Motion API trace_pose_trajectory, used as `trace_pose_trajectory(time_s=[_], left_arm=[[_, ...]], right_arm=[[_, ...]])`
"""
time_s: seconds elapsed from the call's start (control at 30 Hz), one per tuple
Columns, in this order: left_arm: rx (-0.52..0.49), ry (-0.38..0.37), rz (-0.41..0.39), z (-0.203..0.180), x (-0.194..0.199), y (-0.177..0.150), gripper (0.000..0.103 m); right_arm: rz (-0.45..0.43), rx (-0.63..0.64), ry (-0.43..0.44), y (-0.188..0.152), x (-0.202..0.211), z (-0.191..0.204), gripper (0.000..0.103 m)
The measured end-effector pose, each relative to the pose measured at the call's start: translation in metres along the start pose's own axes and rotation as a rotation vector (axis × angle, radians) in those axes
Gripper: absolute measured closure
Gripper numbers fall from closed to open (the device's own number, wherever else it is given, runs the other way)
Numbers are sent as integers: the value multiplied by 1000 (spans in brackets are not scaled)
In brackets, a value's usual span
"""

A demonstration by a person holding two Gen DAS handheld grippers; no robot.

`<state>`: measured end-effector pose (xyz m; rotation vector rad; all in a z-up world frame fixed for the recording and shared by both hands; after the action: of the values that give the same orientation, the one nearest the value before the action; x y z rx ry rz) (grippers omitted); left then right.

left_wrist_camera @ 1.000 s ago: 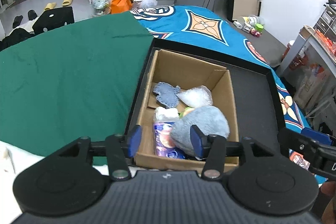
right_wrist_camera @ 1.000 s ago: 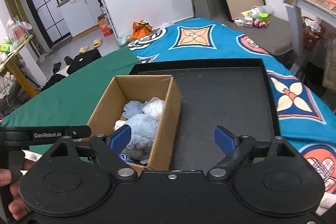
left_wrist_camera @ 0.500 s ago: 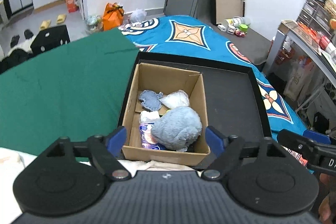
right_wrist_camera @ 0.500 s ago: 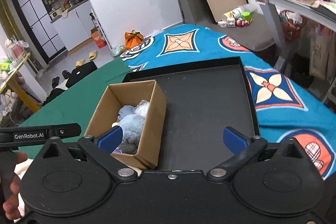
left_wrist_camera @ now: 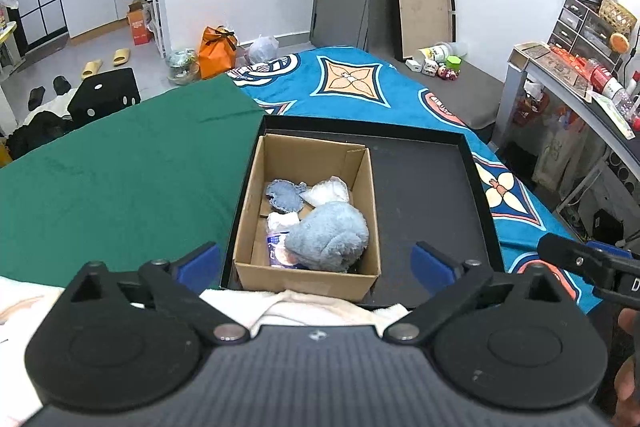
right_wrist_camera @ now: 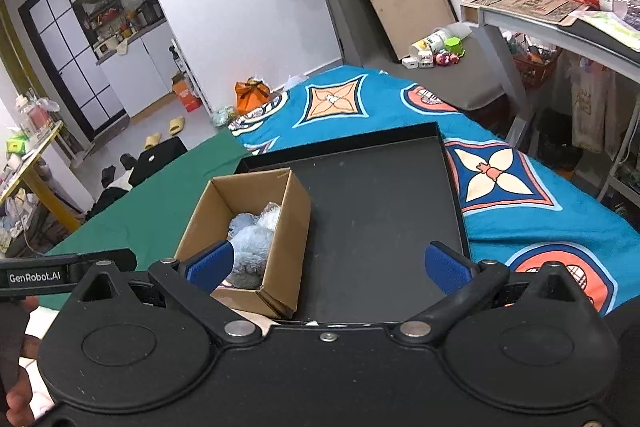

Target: Organize soft objects

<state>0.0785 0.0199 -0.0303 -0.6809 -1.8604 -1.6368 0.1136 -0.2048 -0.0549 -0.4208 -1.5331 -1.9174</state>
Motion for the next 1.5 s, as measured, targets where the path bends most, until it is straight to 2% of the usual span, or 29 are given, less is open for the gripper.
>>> trace_pose_trajectory(time_s=[0.87, 1.5], left_arm=[[-56, -5, -140, -16, 85, -12, 1], [-68, 8, -165, -17, 112, -33, 1]], right_arm=[[-88, 27, -41, -8, 75, -6, 0], [-150, 55, -24, -16, 112, 6, 0]])
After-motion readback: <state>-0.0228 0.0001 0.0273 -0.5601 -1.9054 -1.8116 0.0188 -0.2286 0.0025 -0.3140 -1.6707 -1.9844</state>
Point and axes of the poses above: each gripper's, at about its wrist camera, not at the fingertips, and x roughly against the way its jaws point, z to its left, y to its top, the point moved 5 cm from there along -x, roughly the way its jaws point, and after that the axes turned 5 degrees about -z, right-handed, at the moved point
